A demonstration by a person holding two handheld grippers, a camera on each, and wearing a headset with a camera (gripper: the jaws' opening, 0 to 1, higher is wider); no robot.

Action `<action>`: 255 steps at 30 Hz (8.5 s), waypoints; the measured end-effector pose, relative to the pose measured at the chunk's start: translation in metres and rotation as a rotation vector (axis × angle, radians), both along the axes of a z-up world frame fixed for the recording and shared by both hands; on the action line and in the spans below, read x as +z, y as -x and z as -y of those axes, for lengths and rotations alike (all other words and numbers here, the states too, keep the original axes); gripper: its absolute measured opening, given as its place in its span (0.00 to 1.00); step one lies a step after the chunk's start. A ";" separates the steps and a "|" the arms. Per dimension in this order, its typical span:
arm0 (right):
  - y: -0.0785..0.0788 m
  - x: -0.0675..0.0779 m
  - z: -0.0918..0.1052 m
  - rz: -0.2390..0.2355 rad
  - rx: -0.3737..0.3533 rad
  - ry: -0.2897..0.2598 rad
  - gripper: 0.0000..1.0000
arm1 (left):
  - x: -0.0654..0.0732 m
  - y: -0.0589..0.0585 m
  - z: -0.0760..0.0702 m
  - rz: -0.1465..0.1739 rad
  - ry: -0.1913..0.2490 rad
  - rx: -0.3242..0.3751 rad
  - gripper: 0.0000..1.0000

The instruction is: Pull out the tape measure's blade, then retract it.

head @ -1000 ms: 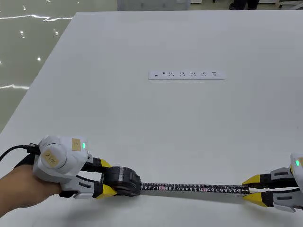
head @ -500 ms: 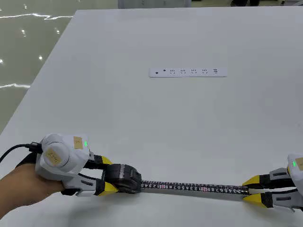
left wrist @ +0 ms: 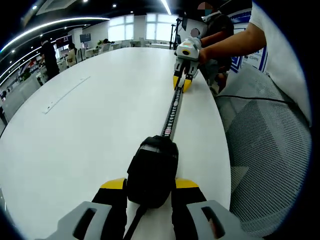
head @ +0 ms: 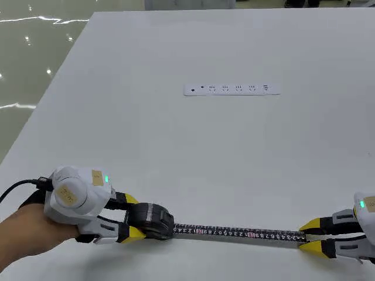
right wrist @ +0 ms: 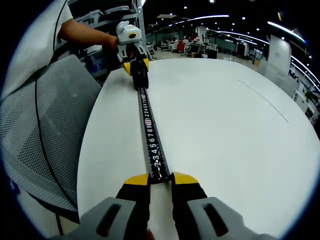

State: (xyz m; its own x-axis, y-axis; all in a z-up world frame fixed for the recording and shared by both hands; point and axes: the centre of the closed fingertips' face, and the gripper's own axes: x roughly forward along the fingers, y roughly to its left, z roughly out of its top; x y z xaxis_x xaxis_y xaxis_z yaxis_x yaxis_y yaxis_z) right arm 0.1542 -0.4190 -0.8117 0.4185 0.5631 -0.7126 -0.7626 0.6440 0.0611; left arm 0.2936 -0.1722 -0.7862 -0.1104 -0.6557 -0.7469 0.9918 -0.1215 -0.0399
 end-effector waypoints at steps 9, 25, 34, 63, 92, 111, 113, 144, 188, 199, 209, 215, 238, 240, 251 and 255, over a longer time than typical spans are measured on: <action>-0.002 0.007 -0.001 -0.009 -0.037 -0.036 0.21 | 0.003 0.005 -0.001 -0.035 0.013 0.014 0.36; -0.003 0.021 0.003 -0.017 -0.117 -0.068 0.38 | 0.015 0.007 -0.005 -0.066 0.078 0.093 0.42; -0.003 0.027 0.005 -0.011 -0.172 -0.062 0.47 | 0.017 0.003 -0.013 -0.087 0.087 0.173 0.47; 0.012 0.051 0.002 0.056 -0.316 -0.070 0.74 | 0.043 0.012 -0.033 -0.118 0.189 0.450 0.78; 0.036 0.065 0.001 0.140 -0.499 -0.077 0.87 | 0.056 0.020 -0.071 -0.117 0.291 0.674 0.94; 0.052 0.061 -0.006 0.124 -0.544 -0.108 0.91 | 0.057 0.026 -0.081 -0.129 0.333 0.744 0.95; 0.052 0.061 -0.006 0.126 -0.550 -0.114 0.91 | 0.058 0.025 -0.081 -0.132 0.344 0.752 0.95; 0.049 0.061 -0.011 0.128 -0.540 -0.133 0.90 | 0.063 0.026 -0.058 -0.159 0.335 0.754 0.93; 0.044 0.061 -0.002 0.138 -0.560 -0.161 0.90 | 0.031 0.008 0.008 -0.259 0.169 0.821 0.88; 0.040 0.058 0.000 0.138 -0.558 -0.161 0.89 | 0.023 0.010 0.013 -0.289 0.157 0.839 0.85; 0.037 0.054 -0.005 0.133 -0.551 -0.171 0.89 | 0.019 0.012 0.015 -0.308 0.159 0.860 0.84; 0.033 0.055 -0.006 0.140 -0.558 -0.194 0.89 | 0.016 0.014 0.016 -0.273 0.150 0.926 0.83; 0.025 0.036 -0.008 0.129 -0.502 -0.188 0.80 | 0.013 0.007 0.013 -0.220 0.188 1.065 0.78; 0.024 0.034 -0.008 0.126 -0.491 -0.183 0.78 | 0.012 0.006 0.013 -0.211 0.184 1.073 0.77; 0.016 0.030 -0.006 0.116 -0.481 -0.196 0.75 | 0.009 -0.002 0.007 -0.155 0.192 1.153 0.67; 0.012 0.031 -0.005 0.115 -0.501 -0.230 0.75 | 0.009 -0.005 0.004 -0.143 0.209 1.180 0.64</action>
State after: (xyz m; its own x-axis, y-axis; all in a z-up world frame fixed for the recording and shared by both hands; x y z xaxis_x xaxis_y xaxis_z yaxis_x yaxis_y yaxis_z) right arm 0.1420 -0.4135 -0.7803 0.7423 0.4107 -0.5294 -0.3767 0.9092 0.1772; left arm 0.2986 -0.1765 -0.7772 0.5651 -0.5149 -0.6446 0.4844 0.8396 -0.2460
